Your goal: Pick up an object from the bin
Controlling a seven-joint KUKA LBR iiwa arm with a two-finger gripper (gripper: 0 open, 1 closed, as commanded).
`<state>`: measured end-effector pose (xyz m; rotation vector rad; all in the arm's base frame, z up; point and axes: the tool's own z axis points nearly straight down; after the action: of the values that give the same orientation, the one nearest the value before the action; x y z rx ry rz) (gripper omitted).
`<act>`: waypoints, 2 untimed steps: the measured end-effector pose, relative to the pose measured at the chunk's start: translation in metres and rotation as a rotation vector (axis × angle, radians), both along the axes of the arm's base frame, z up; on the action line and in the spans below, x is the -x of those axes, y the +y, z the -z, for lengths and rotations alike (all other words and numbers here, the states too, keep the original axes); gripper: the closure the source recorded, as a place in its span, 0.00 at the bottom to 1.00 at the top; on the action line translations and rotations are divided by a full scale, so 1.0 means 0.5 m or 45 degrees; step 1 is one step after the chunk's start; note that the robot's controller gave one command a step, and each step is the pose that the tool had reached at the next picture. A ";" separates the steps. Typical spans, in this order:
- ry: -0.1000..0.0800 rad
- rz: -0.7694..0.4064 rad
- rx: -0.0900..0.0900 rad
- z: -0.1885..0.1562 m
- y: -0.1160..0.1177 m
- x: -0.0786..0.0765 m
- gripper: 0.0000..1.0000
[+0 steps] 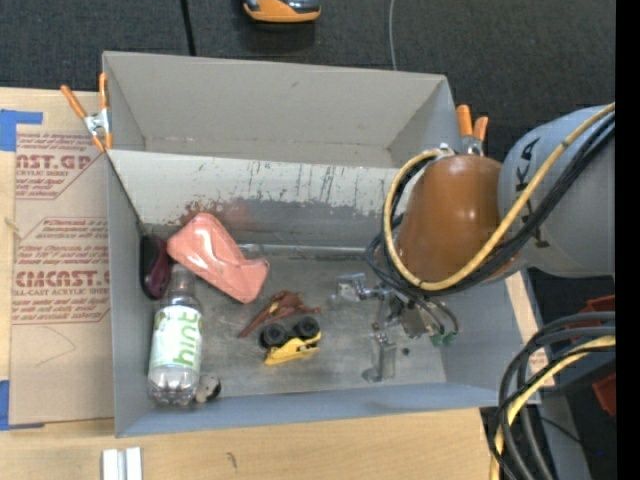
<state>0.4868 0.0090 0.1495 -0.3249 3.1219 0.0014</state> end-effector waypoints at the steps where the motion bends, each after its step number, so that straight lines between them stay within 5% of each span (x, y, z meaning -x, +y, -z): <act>1: 0.008 0.001 0.002 0.028 0.011 0.009 0.00; 2: 0.006 -0.099 0.000 0.040 0.030 -0.022 0.00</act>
Offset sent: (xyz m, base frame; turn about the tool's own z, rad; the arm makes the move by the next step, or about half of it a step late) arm 0.0028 0.0138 0.0117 -0.2291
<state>0.4979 0.0238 0.1294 -0.4466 3.1113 0.0018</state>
